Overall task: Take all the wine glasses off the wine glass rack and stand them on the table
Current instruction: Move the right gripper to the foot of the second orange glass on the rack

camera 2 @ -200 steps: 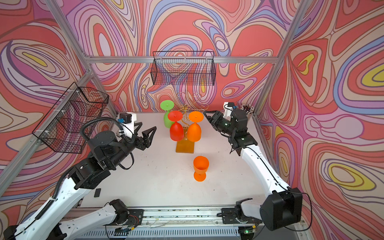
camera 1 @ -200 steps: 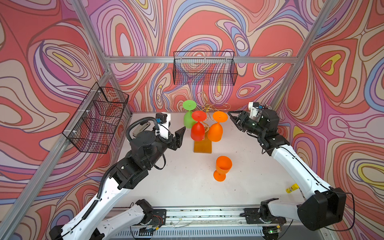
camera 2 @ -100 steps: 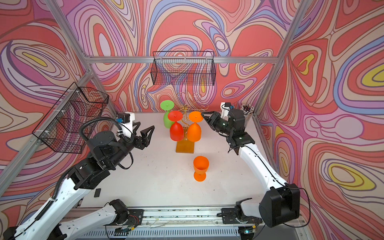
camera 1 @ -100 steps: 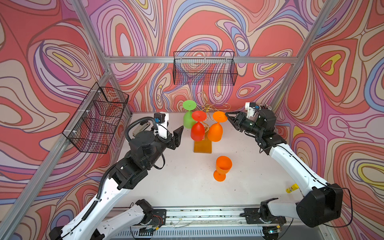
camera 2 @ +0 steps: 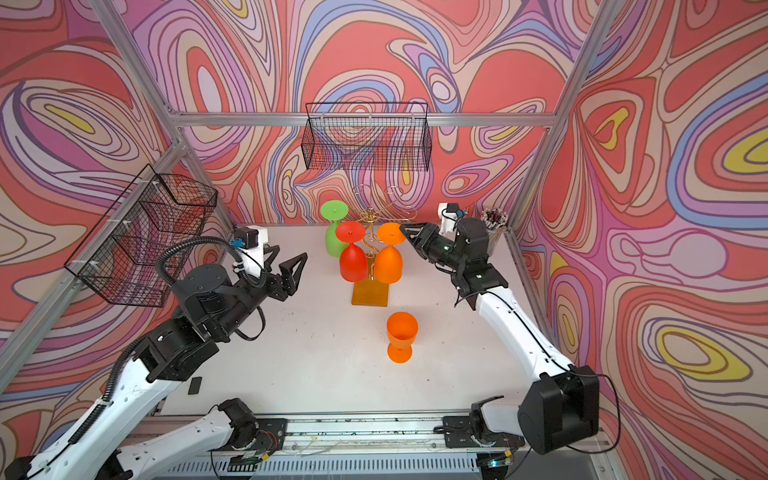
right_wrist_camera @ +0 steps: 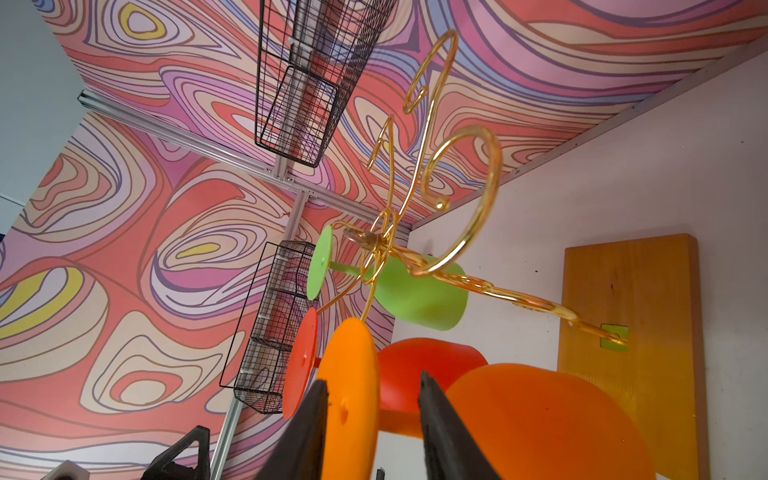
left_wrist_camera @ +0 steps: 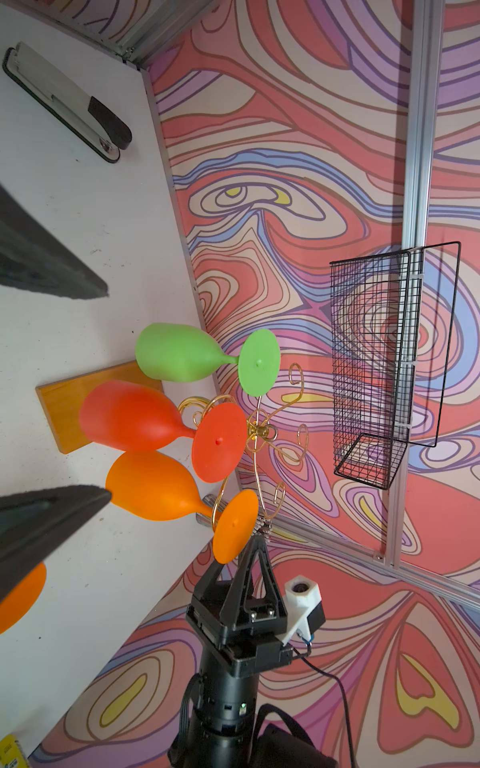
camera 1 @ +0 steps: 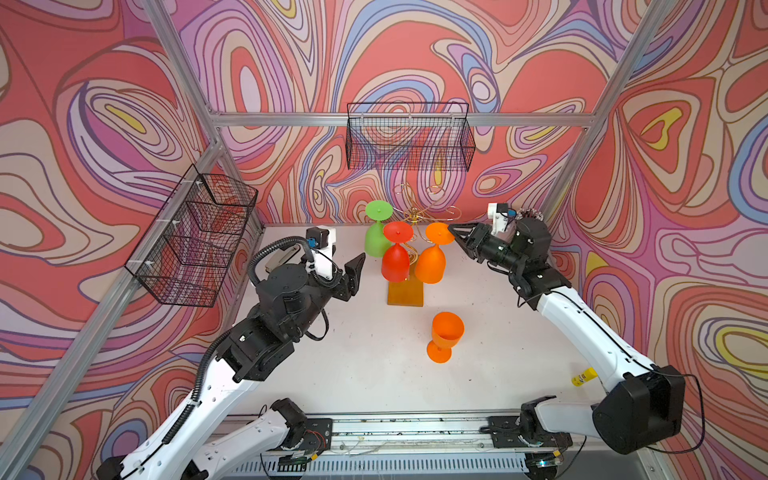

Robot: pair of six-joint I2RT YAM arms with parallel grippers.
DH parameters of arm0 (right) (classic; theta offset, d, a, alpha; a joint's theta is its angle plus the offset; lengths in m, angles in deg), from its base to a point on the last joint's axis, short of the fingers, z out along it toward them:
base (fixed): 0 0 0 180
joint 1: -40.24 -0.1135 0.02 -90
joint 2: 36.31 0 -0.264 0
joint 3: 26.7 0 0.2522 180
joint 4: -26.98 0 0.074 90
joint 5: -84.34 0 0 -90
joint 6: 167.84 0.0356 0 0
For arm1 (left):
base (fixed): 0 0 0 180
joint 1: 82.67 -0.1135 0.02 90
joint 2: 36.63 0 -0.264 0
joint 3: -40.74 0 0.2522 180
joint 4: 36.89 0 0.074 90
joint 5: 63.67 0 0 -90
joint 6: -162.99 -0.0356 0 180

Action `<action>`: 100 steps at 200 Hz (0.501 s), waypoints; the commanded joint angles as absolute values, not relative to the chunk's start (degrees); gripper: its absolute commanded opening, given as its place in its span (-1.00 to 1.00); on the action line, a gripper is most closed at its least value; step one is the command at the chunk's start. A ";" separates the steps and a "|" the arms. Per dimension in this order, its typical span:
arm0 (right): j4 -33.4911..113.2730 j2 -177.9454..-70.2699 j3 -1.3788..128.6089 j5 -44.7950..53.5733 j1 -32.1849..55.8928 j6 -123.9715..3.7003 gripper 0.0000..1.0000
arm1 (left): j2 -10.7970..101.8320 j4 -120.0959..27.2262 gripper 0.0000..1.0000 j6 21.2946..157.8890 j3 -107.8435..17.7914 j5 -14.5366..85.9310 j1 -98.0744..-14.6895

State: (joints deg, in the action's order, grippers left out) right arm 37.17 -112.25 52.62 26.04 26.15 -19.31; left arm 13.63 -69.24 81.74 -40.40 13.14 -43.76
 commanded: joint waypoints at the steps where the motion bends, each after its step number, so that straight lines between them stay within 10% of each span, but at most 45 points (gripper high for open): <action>1: 35.56 -112.94 51.88 26.83 25.74 -19.04 -0.29 | 12.85 -68.45 0.39 81.51 -39.82 12.44 -44.18; 100: 36.15 -113.26 51.97 26.68 25.56 -18.99 -0.62 | 12.20 -68.79 0.39 81.49 -39.50 12.18 -44.53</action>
